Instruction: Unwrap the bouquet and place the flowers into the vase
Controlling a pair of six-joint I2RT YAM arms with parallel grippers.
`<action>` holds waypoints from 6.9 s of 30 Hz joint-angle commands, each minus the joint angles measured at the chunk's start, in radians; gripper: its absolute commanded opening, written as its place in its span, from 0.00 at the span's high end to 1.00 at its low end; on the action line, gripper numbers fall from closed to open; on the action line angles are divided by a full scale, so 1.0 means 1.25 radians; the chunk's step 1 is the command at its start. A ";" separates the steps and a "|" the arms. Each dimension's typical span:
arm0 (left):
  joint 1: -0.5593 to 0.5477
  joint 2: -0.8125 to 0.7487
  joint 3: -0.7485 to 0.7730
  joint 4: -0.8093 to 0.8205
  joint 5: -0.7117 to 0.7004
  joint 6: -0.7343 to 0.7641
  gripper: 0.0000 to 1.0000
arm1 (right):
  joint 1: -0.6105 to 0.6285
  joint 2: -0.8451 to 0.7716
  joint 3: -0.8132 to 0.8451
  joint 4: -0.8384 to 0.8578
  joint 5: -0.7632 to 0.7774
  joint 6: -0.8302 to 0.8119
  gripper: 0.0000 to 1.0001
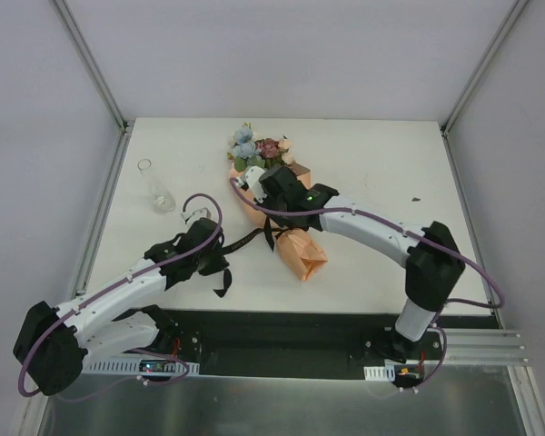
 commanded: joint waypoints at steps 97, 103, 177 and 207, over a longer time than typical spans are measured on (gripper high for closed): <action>0.047 0.499 0.424 0.293 0.480 0.247 0.69 | -0.255 -0.205 -0.369 0.170 -0.234 0.506 0.86; 0.047 0.400 0.364 0.292 0.450 0.245 0.67 | -0.248 -0.255 -0.355 0.181 -0.356 0.556 0.80; -0.105 0.847 0.722 0.071 0.246 0.475 1.00 | -0.384 -0.129 -0.592 0.515 -0.502 0.712 0.99; -0.104 0.365 0.619 0.023 0.090 0.434 1.00 | -0.410 -0.112 -0.596 0.514 -0.494 0.742 0.99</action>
